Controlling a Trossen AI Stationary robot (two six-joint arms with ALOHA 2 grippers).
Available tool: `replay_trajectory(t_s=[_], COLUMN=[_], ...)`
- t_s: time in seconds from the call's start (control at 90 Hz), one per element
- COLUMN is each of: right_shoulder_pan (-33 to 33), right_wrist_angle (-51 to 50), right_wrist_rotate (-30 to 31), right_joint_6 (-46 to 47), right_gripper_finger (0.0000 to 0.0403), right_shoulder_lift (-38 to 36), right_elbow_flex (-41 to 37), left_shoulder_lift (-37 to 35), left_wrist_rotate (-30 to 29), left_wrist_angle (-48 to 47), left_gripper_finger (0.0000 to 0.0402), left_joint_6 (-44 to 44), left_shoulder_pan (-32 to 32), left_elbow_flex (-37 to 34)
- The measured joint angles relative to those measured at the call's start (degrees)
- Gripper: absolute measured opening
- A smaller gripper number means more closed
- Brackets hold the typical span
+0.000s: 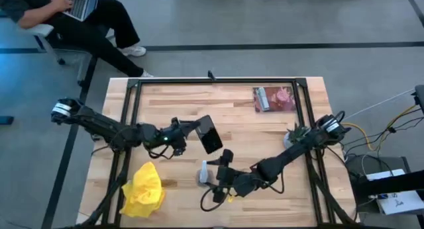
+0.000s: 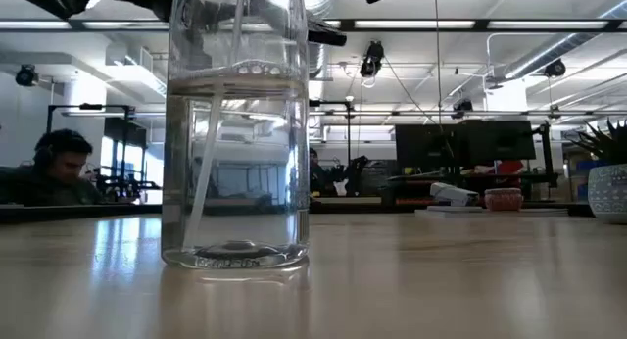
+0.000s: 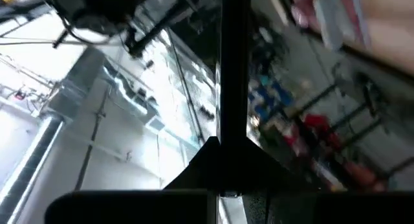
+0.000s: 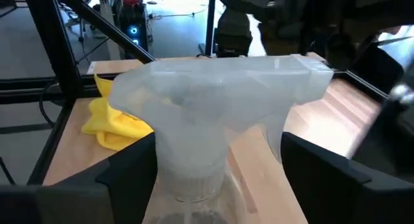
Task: Apply microfiber cloth
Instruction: Spray the black cellphone with the spray bottle
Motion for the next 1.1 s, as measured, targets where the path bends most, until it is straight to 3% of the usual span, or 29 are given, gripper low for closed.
replay_trajectory(t_s=[0.3, 0.744, 1.1], right_shoulder_pan=[0.02, -0.6, -4.31], right_wrist_angle=[0.0, -0.27, -2.27], right_wrist_rotate=[-0.1, -0.29, -10.21], right_joint_6=[-0.68, -5.43, -5.16], right_gripper_finger=[0.0281, 0.0329, 0.0333], right_shoulder_lift=[0.0, 0.06, -2.34], right_elbow_flex=[-0.04, -0.11, -0.15], left_shoulder_lift=[-0.25, -0.87, -0.87], left_wrist_rotate=[-0.63, -1.02, -1.0], left_wrist_angle=[0.73, -0.16, 0.52], left_gripper_finger=[0.0012, 0.0012, 0.0012], left_joint_6=[0.66, -2.84, -3.3], left_shoulder_pan=[-0.85, -1.09, -1.16], left_elbow_flex=[-0.69, -2.26, -3.4])
